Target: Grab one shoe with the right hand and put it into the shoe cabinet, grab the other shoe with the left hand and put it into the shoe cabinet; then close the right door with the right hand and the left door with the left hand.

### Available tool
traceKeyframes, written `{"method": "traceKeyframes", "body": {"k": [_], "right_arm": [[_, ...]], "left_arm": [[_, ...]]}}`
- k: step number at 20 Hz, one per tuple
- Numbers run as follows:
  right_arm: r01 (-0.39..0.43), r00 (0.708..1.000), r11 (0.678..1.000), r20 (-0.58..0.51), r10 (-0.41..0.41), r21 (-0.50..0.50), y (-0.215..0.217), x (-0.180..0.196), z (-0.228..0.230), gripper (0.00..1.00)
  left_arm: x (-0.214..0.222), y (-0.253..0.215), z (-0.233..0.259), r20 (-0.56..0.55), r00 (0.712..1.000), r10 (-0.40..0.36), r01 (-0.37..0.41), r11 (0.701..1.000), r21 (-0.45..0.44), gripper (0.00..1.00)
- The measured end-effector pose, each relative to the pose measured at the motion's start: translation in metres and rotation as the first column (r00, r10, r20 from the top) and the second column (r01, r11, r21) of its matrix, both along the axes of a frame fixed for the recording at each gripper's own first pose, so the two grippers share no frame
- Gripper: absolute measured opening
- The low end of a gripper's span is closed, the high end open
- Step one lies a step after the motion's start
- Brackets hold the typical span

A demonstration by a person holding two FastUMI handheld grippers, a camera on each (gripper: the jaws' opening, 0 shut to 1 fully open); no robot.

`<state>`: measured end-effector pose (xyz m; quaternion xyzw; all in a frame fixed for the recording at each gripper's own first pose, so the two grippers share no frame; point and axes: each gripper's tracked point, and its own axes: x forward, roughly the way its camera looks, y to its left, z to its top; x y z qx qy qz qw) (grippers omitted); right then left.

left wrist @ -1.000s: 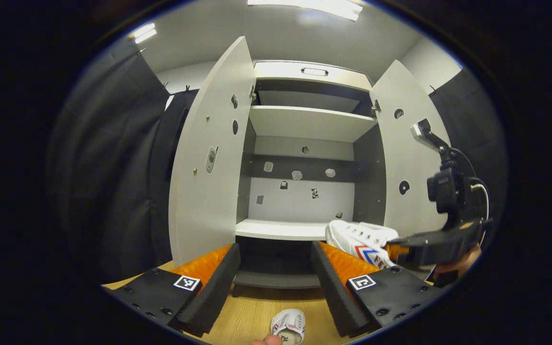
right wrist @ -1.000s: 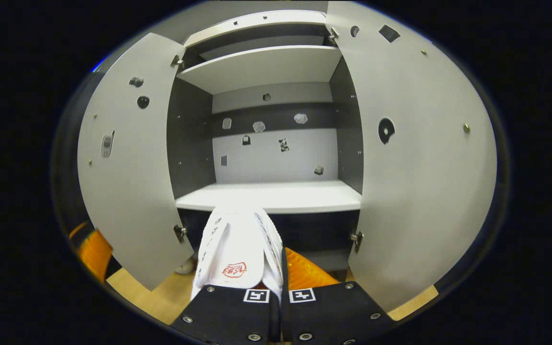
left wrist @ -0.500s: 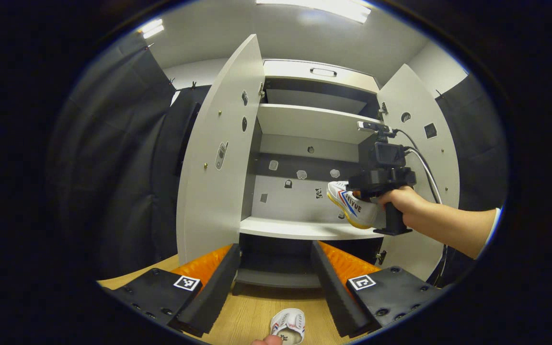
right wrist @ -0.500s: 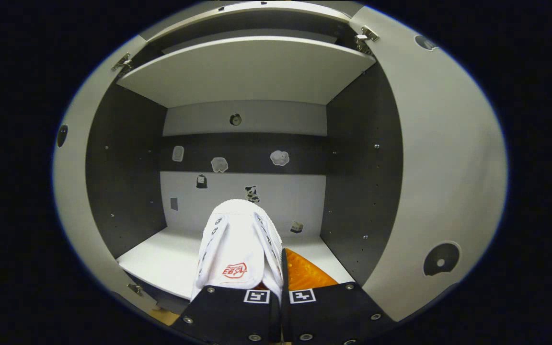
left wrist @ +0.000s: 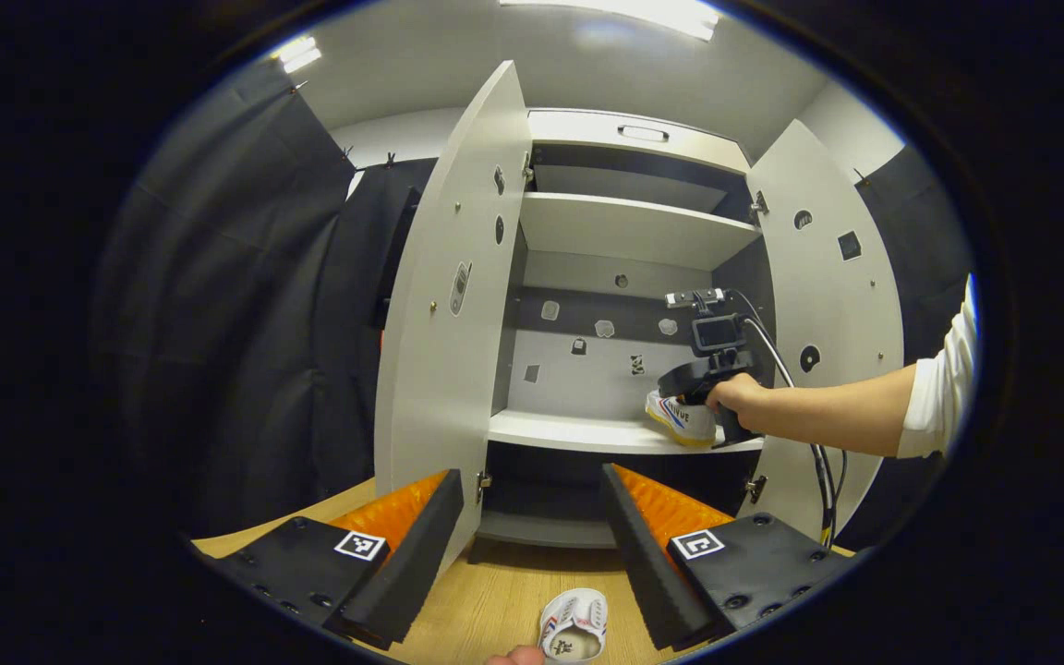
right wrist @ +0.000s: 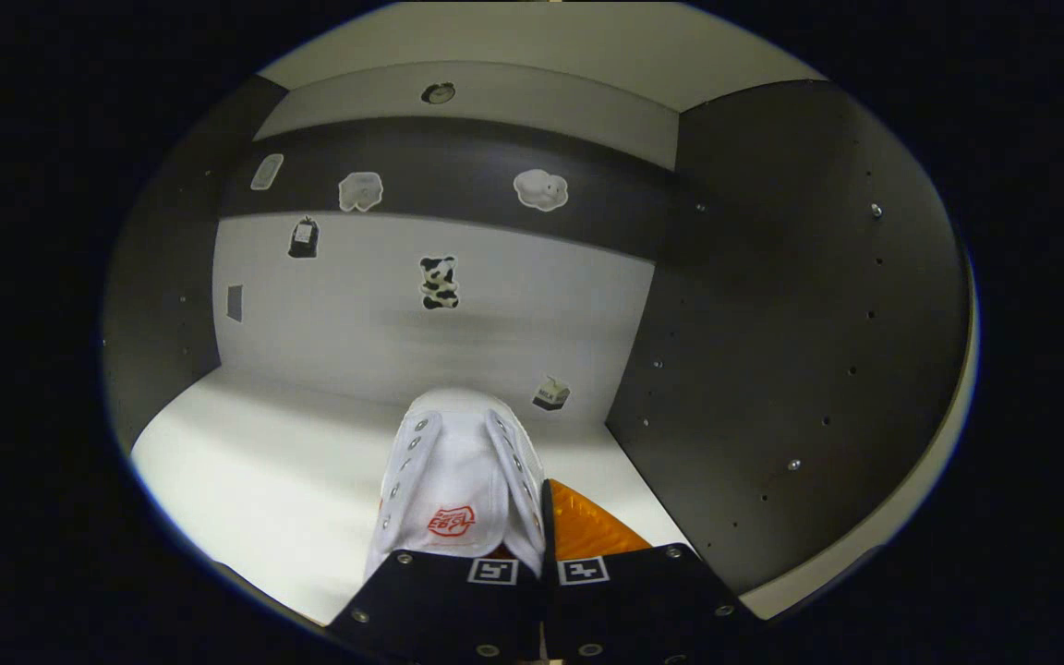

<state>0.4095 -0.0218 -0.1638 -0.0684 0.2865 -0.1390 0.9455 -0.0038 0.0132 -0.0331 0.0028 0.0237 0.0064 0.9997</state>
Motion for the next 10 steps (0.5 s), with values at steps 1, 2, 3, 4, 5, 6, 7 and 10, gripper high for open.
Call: {"method": "traceKeyframes", "body": {"k": [1, 2, 3, 4, 5, 6, 7, 10], "right_arm": [[0.002, 1.0, 1.0, -0.007, -0.002, 0.021, 0.002, 0.001, -0.002, 0.02], [-0.001, 1.0, 1.0, -0.014, 0.002, 0.031, 0.003, 0.0, -0.003, 0.03], [-0.009, 1.0, 0.999, -0.021, 0.01, 0.034, 0.004, 0.0, -0.005, 0.06], [-0.013, 0.999, 0.999, -0.028, 0.014, 0.034, 0.005, 0.0, -0.007, 0.08], [-0.011, 0.999, 0.999, -0.039, 0.012, 0.032, 0.005, -0.002, -0.009, 0.14], [-0.014, 0.999, 0.999, -0.035, 0.015, 0.032, 0.005, -0.003, -0.006, 0.17], [-0.019, 0.999, 0.999, -0.033, 0.021, 0.042, 0.006, -0.003, -0.005, 0.22], [-0.043, 0.999, 0.997, -0.01, 0.043, 0.061, 0.007, -0.015, 0.014, 0.43]], "left_arm": [[-0.001, 0.002, -0.004, -0.009, 1.0, 0.005, -0.005, 1.0, 0.0, 0.96], [-0.002, 0.003, -0.007, -0.018, 1.0, 0.007, -0.007, 1.0, -0.002, 0.96], [-0.002, 0.004, -0.008, -0.025, 1.0, 0.008, -0.008, 1.0, -0.006, 0.96], [-0.002, 0.004, -0.009, -0.03, 1.0, 0.007, -0.008, 1.0, -0.009, 0.96], [-0.002, 0.003, -0.009, -0.03, 1.0, 0.006, -0.007, 1.0, -0.011, 0.96], [-0.002, 0.003, -0.008, -0.029, 1.0, 0.004, -0.005, 1.0, -0.01, 0.96], [-0.002, 0.003, -0.007, -0.025, 1.0, 0.004, -0.004, 1.0, -0.007, 0.96], [-0.001, 0.0, -0.006, -0.02, 1.0, -0.002, 0.002, 1.0, -0.005, 0.96]]}}
